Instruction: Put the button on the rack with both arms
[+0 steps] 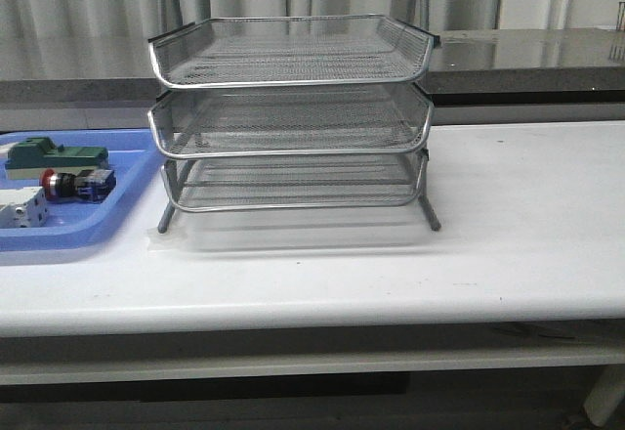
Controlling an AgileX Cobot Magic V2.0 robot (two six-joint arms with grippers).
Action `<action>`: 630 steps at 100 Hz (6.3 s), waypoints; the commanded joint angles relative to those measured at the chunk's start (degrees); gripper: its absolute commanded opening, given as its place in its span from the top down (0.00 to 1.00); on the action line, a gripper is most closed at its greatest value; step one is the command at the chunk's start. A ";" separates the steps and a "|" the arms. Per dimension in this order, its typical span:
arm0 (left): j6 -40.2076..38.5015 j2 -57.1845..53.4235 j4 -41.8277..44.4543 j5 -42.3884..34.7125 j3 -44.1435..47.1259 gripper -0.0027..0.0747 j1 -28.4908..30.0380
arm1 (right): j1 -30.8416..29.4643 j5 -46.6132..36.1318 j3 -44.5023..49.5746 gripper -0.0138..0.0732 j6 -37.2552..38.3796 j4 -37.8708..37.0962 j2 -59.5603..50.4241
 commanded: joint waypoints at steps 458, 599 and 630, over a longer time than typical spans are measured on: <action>-0.57 -1.98 -0.04 -4.88 2.64 0.99 0.05 | 7.79 26.66 -59.81 0.62 -69.18 112.39 104.40; -0.57 -1.98 -0.04 -4.88 2.64 0.99 0.05 | 7.79 37.88 -35.23 0.62 -77.17 111.23 89.26; -0.57 -1.98 -0.04 -4.88 2.64 0.99 0.05 | 7.79 37.77 -35.23 0.44 -77.22 111.23 89.26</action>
